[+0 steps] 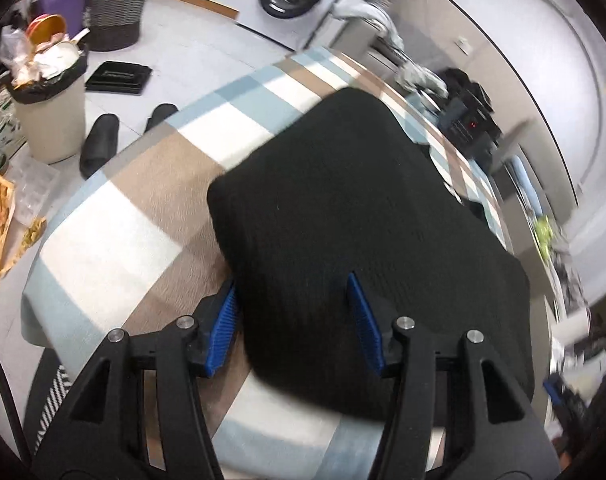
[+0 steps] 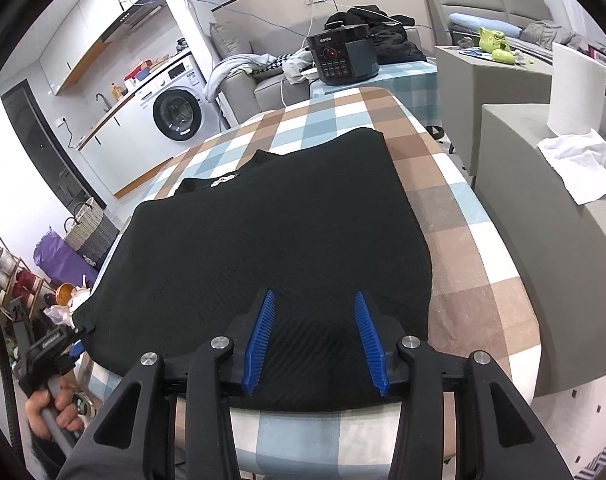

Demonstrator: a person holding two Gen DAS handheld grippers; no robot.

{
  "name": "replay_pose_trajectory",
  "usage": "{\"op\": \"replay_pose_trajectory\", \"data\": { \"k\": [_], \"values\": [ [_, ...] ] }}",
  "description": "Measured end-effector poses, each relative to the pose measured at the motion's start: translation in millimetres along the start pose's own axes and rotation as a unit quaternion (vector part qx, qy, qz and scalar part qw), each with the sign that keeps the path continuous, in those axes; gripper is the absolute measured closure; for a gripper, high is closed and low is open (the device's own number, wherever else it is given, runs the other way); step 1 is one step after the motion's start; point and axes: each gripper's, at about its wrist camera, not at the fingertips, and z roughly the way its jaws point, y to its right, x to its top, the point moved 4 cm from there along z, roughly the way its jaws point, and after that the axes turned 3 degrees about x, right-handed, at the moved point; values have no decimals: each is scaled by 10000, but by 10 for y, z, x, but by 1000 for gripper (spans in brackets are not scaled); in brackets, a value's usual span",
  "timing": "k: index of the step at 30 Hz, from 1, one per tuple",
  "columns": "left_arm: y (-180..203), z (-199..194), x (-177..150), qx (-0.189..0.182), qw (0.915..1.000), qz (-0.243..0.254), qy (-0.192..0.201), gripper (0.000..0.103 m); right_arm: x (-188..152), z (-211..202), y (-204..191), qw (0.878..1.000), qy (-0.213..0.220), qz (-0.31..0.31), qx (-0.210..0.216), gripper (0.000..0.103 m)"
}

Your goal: Fold small clothes

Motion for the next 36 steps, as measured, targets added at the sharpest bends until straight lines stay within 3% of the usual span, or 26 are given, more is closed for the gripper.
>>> {"op": "replay_pose_trajectory", "data": {
  "k": [2,3,11,16,19,22,23,25,27,28,30,33,35,36],
  "values": [
    [-3,31,40,21,9999,-105,69,80,-3,-14,4,10000,10,-19,-62,60],
    [2,16,50,6,9998,-93,154,83,-3,-21,6,9999,21,-37,-100,60],
    [76,-160,118,29,9984,262,507,88,-14,76,37,9999,-102,7,-80,60],
    [525,-395,258,33,9900,1058,928,89,-55,61,49,9999,-120,4,-74,60],
    [1179,-582,318,-311,9719,1927,1318,90,-78,8,137,9999,-83,111,-78,60],
    [1829,-660,235,-829,9515,2625,1374,91,-91,-65,240,9997,-8,217,-131,60],
    [2145,-652,100,-1131,9397,2960,1290,91,-92,-95,286,9995,23,269,-151,60],
    [2508,-594,-145,-1487,9241,3362,1046,91,-92,-160,384,9990,102,383,-190,60],
    [2888,-425,-569,-1820,9006,3902,592,91,-90,-215,487,9983,155,492,-252,60],
    [2969,-358,-698,-1885,8946,4029,419,91,-92,-240,536,9979,184,543,-293,59],
    [3118,-146,-1049,-2069,8772,4324,-282,90,-106,-271,616,9972,194,629,-364,59],
    [3079,23,-1309,-2264,8698,4272,-979,79,-119,-279,661,9968,176,672,-403,59],
    [2971,-11,-1313,-2499,8695,4110,-1123,61,-120,-258,660,9969,171,656,-391,59],
    [2913,-46,-1276,-2527,8722,4054,-1053,56,-115,-244,655,9970,163,659,-364,59]
  ]
}}
